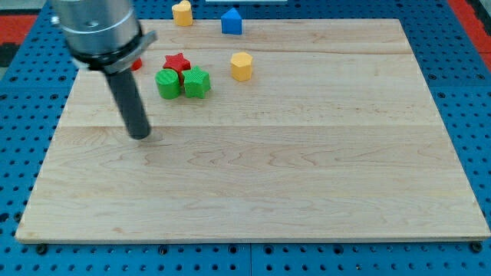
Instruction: Push green circle along with green star to the yellow hexagon
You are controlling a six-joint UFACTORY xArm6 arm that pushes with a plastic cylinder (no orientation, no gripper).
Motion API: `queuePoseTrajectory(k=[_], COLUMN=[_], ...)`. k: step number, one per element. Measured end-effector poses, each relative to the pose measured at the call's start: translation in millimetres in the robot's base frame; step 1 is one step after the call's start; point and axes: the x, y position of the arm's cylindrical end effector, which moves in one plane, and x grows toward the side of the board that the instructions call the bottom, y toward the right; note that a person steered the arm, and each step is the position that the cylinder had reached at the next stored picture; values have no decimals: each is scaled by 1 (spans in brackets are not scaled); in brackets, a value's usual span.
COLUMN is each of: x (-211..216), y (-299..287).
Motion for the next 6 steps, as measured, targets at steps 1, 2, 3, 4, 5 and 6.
queuePoseTrajectory(k=[1, 2, 3, 4, 5, 6], x=[-13, -54, -83, -90, -68, -68], y=[-15, 37, 70, 98, 62, 15])
